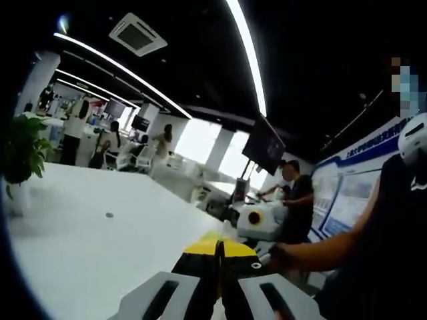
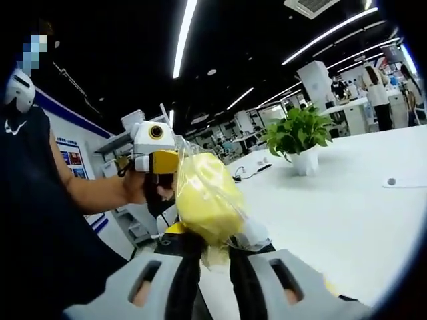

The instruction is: Compare the silicone blocks by pressing each to a similar depth, holding the contact briefly, and releasing to observe deformation and rebound differences across the visible hardness samples.

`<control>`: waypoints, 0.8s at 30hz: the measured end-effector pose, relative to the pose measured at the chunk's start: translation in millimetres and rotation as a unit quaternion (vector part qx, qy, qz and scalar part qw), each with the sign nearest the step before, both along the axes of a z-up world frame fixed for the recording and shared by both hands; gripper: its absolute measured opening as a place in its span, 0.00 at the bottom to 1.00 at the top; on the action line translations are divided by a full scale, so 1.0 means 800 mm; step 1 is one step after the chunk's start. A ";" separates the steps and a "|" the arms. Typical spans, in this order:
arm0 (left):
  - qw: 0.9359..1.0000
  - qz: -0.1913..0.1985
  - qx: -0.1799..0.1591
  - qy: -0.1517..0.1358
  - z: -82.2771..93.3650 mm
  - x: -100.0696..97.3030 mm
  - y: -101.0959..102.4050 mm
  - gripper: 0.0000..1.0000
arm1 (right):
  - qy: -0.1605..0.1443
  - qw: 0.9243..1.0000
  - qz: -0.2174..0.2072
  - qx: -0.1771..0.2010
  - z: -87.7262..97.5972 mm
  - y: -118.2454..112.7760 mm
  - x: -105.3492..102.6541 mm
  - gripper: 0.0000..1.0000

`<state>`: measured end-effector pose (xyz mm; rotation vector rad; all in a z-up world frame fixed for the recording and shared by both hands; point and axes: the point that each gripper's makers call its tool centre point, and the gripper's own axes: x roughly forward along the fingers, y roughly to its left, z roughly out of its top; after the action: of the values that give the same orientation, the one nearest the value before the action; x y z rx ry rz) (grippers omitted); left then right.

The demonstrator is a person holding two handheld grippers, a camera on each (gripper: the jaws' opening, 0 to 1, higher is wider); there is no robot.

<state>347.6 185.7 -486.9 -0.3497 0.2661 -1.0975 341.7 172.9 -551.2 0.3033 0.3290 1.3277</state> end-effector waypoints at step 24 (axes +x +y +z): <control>0.999 0.030 -0.043 -0.001 0.026 0.015 0.018 0.00 | -0.077 0.983 -0.158 -0.061 0.002 -0.044 0.060 0.97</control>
<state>359.4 199.7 -466.3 -0.4305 0.2050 -1.0516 389.6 137.8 -549.5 0.1417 0.2200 1.0074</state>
